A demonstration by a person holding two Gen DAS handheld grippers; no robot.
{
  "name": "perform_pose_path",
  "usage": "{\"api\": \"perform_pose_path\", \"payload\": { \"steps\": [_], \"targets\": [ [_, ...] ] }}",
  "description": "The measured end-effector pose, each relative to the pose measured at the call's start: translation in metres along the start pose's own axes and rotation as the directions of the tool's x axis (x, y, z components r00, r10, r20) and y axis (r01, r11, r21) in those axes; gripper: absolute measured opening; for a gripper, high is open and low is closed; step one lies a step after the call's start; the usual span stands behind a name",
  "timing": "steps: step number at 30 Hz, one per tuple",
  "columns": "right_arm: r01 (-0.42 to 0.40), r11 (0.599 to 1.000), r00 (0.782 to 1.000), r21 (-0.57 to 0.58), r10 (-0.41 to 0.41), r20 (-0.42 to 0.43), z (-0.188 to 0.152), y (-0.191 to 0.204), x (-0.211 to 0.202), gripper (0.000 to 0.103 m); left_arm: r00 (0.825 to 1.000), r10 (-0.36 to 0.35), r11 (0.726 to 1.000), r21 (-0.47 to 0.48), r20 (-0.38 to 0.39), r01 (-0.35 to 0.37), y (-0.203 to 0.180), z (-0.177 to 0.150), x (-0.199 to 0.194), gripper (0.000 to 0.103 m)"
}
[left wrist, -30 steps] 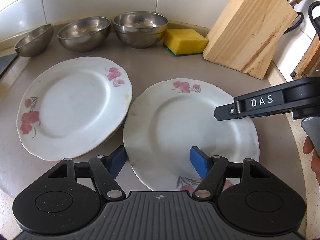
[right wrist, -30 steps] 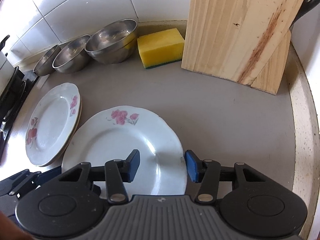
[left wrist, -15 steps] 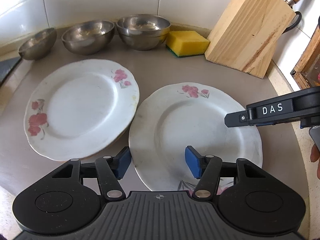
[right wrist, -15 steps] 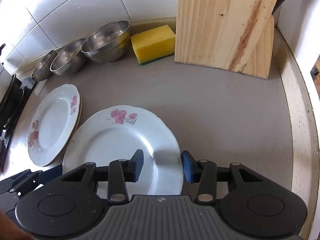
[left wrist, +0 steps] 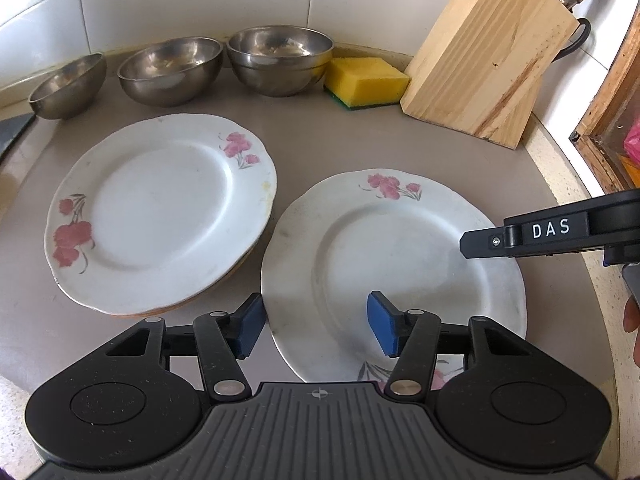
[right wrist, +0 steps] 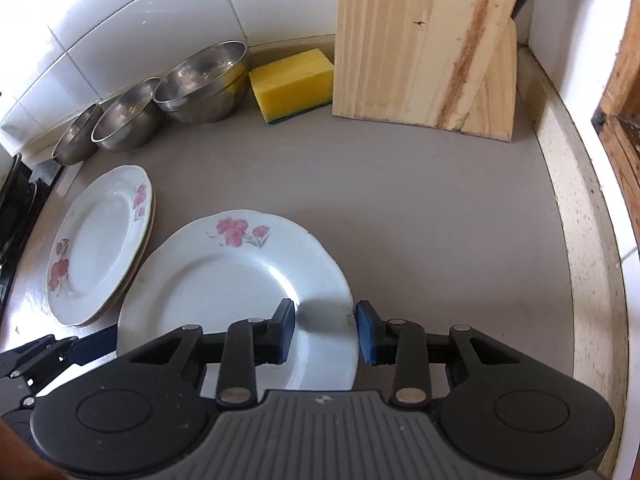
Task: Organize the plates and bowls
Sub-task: 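Lift the plate with both grippers and carry it toward the plate stack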
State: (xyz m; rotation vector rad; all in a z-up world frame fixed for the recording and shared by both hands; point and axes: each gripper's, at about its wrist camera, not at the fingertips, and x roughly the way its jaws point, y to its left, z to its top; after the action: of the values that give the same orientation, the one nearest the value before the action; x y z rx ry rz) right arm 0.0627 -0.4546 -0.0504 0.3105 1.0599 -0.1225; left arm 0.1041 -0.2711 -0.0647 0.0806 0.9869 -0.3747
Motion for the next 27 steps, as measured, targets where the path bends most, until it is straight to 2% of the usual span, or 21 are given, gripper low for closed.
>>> {"api": "perform_pose_path", "payload": {
  "steps": [14, 27],
  "targets": [
    [0.001, 0.999, 0.999, 0.052, -0.003, 0.037, -0.003, 0.002, -0.017, 0.014, 0.999, -0.004, 1.000, 0.030, 0.038, 0.003, 0.002, 0.003, -0.014, 0.055],
    [-0.022, 1.000, 0.995, 0.008, 0.021, 0.095, 0.009, 0.031, -0.041, 0.014, 0.996, 0.022, 1.000, -0.006, 0.092, -0.021, 0.023, 0.014, -0.038, 0.055]
  ]
}}
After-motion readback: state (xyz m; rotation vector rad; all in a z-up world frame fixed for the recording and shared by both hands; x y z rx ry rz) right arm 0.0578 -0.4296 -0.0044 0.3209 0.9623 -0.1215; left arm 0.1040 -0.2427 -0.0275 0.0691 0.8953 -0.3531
